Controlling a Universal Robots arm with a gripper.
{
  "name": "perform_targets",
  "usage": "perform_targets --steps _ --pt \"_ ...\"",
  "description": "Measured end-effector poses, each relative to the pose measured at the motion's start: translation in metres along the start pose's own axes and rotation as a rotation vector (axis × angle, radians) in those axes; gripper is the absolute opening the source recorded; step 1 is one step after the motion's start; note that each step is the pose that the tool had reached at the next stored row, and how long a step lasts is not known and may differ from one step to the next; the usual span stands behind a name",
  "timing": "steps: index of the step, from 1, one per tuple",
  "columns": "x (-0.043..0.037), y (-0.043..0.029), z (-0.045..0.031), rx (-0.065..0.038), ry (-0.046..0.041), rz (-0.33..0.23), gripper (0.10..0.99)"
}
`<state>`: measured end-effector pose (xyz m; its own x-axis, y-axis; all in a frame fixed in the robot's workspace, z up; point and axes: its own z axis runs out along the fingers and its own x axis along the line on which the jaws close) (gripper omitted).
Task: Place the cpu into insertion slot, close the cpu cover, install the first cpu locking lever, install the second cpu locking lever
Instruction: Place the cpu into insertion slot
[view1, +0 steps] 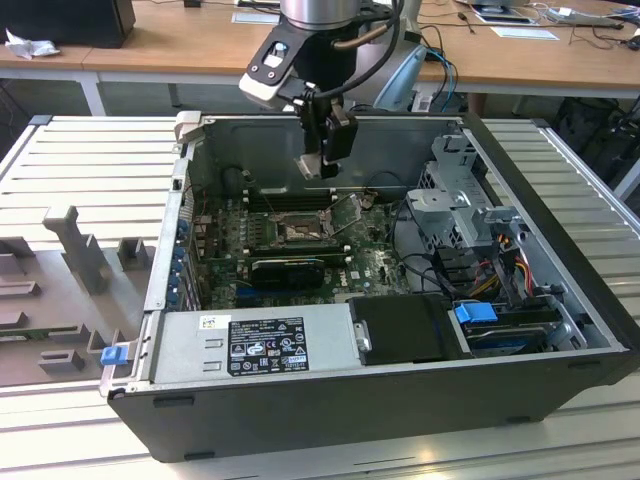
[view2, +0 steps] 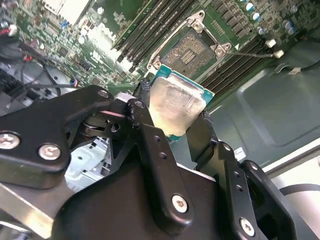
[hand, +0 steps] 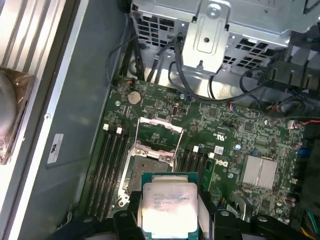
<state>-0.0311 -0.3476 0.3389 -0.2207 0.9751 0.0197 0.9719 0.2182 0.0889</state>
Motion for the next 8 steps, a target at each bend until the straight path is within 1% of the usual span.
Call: perform_targets --steps 2,5,6,7,8 --pt "0.0 0.0 0.0008 -0.001 -0.0043 0.048 0.533" --pt "0.0 -0.0001 0.0018 -0.001 -0.0077 0.085 0.533" --pt "0.0 -0.0002 0.0026 -0.002 -0.0101 0.111 0.533" --pt "-0.0001 -0.0003 0.0037 -0.003 -0.0135 0.15 0.533" --pt "-0.0001 -0.0004 0.0047 -0.003 -0.0155 0.173 0.533"
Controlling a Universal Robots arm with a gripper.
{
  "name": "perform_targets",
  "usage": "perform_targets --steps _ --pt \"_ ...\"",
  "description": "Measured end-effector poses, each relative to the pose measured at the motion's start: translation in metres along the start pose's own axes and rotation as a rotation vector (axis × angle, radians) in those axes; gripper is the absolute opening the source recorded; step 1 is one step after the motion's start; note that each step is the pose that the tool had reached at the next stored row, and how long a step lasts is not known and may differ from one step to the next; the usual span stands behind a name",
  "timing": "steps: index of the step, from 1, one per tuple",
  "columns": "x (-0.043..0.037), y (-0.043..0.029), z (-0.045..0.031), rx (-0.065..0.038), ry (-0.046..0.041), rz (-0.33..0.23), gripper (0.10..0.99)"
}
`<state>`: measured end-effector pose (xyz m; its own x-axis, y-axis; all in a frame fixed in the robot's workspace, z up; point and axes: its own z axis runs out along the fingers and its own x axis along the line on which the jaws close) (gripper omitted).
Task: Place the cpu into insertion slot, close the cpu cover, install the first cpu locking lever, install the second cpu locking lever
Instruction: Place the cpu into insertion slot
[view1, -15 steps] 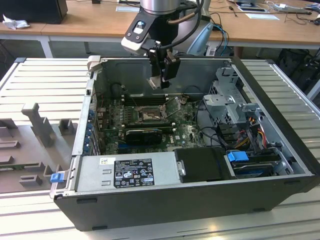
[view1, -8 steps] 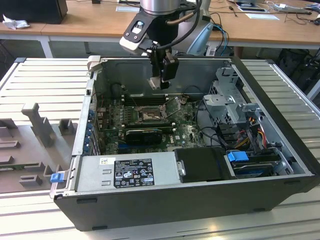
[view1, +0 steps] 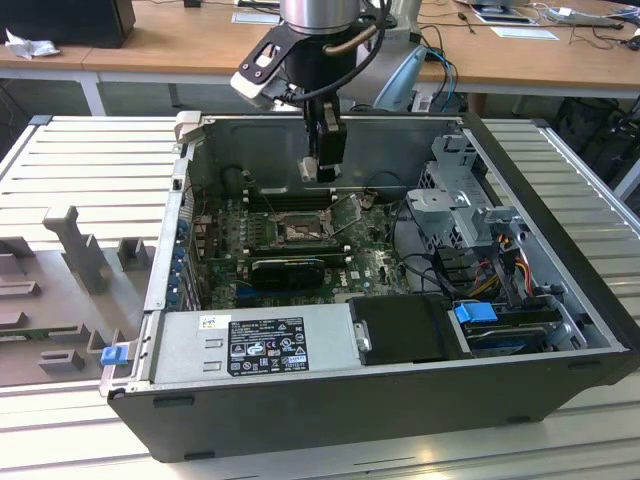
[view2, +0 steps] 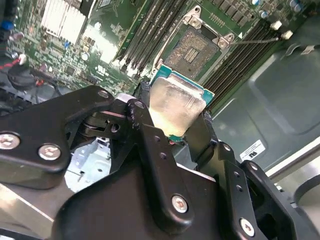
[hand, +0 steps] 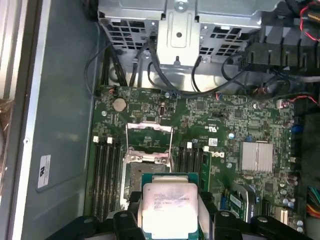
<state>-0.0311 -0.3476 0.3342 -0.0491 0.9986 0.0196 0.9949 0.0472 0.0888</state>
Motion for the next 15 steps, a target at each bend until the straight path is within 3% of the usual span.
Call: perform_targets --steps 2,15 --pt "0.0001 -0.0001 0.0018 0.0 -0.0025 0.027 0.533" --pt "0.0 -0.0005 0.005 0.0 -0.0021 0.028 0.533"
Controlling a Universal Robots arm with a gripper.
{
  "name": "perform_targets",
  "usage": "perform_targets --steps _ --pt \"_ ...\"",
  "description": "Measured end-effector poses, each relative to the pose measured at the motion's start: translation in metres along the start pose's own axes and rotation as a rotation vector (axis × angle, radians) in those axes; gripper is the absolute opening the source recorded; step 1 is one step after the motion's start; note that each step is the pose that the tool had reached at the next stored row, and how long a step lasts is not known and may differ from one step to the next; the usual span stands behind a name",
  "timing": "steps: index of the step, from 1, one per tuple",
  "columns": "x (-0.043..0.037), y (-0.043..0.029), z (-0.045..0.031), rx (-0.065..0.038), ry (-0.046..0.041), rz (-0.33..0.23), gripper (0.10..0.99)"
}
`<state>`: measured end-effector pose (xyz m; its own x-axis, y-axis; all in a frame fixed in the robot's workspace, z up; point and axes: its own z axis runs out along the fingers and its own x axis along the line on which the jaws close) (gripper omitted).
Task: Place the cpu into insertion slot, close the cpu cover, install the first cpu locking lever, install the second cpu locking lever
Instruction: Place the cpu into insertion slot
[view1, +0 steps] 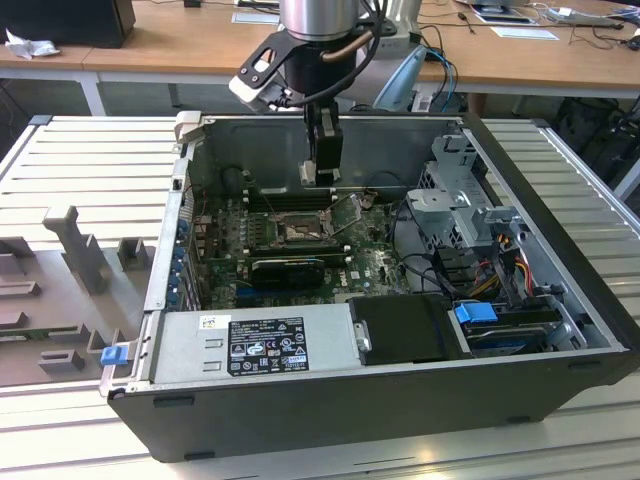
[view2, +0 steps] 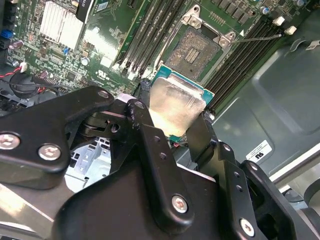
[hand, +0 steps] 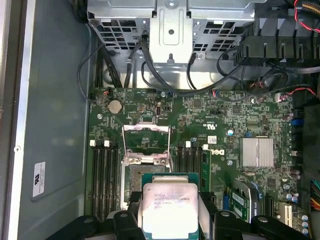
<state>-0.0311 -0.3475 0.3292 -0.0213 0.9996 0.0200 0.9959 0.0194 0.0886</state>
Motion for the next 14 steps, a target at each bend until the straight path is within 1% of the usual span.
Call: perform_targets --steps 11,12,13,14 --pt "0.0002 -0.0002 0.0026 0.0 0.0008 0.002 0.533" --pt "0.0007 -0.0004 0.0043 0.0 0.0 0.011 0.533" --pt "0.001 -0.0013 0.0111 -0.001 -0.0016 0.028 0.533" --pt "0.001 -0.0017 0.0148 -0.001 -0.0016 0.028 0.533"
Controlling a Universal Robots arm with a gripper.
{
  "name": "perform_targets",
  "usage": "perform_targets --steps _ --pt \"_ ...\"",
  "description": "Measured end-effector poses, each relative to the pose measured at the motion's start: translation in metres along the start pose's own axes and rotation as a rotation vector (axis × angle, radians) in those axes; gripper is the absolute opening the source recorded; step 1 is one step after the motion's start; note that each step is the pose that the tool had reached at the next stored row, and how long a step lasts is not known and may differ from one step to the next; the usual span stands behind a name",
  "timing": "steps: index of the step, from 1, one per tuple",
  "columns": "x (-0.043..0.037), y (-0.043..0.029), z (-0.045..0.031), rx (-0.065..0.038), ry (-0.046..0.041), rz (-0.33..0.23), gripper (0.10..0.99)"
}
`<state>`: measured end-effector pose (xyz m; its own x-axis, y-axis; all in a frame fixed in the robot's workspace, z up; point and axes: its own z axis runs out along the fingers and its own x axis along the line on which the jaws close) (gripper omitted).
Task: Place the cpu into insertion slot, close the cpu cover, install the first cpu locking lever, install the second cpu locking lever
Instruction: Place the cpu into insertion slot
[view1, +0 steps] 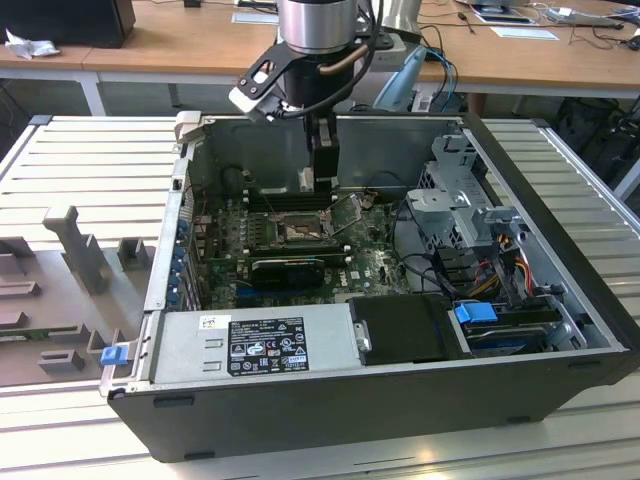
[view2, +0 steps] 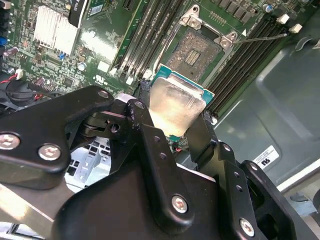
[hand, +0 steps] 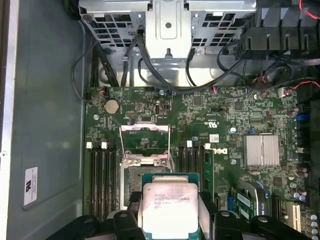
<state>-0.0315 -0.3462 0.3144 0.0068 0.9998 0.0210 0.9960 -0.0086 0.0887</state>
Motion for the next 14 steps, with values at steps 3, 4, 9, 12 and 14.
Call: perform_targets --steps 3,4,9,12,14 --pt "-0.0002 -0.0009 0.0088 0.0 0.0001 0.0 0.533" --pt "-0.0002 -0.0011 0.0109 0.0 0.001 0.0 0.533" --pt "-0.0004 -0.0031 0.0208 0.0 0.0013 0.0 0.533" --pt "-0.0003 -0.0055 0.0274 0.0 0.0013 0.0 0.533" --pt "0.0004 -0.0064 0.0314 0.0 0.0014 0.0 0.533"
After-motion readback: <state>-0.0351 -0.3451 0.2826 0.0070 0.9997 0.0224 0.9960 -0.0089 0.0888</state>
